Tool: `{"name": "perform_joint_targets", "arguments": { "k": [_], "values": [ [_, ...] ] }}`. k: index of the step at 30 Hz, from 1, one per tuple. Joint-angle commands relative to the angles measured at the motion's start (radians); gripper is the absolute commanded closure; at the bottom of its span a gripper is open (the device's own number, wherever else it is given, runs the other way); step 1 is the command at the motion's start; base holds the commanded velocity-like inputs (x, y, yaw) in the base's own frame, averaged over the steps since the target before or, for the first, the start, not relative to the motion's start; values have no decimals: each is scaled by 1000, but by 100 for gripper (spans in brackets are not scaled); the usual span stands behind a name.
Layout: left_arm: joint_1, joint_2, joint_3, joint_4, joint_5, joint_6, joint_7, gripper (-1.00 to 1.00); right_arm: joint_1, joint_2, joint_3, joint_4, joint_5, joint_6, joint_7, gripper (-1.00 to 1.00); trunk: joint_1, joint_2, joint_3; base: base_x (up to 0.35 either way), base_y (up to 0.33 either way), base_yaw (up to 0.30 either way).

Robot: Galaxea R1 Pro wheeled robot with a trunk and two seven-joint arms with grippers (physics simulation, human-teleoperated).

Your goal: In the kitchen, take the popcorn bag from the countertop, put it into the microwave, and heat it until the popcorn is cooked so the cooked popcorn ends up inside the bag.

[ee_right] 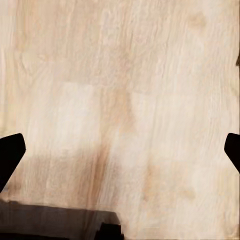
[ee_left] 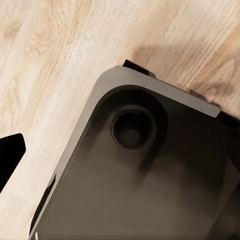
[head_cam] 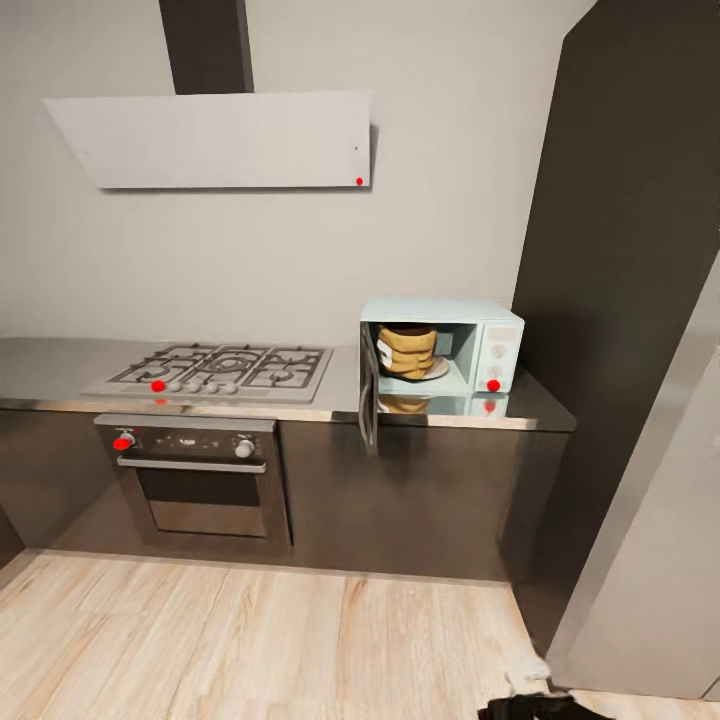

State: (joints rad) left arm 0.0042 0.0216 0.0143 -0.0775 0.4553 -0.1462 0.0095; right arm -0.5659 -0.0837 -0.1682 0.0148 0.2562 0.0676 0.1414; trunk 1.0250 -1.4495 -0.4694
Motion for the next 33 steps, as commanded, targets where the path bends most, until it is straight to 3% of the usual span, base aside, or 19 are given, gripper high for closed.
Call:
{"name": "perform_joint_targets", "arguments": {
  "k": [1, 3, 9, 23, 33],
  "values": [
    [0, 0, 1, -1, 1, -1, 1, -100, 74, -1, -10, 11, 19, -22, -12, -100, 0, 0, -1, 0, 0, 0],
    [0, 0, 2, -1, 2, -2, 1, -100, 172, -5, -11, 18, 24, -37, -26, -100, 0, 0, -1, 0, 0, 0],
    [0, 0, 3, -1, 2, -1, 1, -100, 270, -6, -18, 19, 20, -58, -46, -100, 0, 0, -1, 0, 0, -164],
    [0, -1, 1, -1, 2, 0, -1, -100, 278, -7, -22, 19, 18, -61, -46, -100, 0, 0, -1, 2, 0, -286],
    [0, -1, -10, 2, -7, 13, -2, -100, 278, -7, -18, 19, 24, -64, -46, -100, 0, 0, -1, 284, 0, -119]
  ]
}}
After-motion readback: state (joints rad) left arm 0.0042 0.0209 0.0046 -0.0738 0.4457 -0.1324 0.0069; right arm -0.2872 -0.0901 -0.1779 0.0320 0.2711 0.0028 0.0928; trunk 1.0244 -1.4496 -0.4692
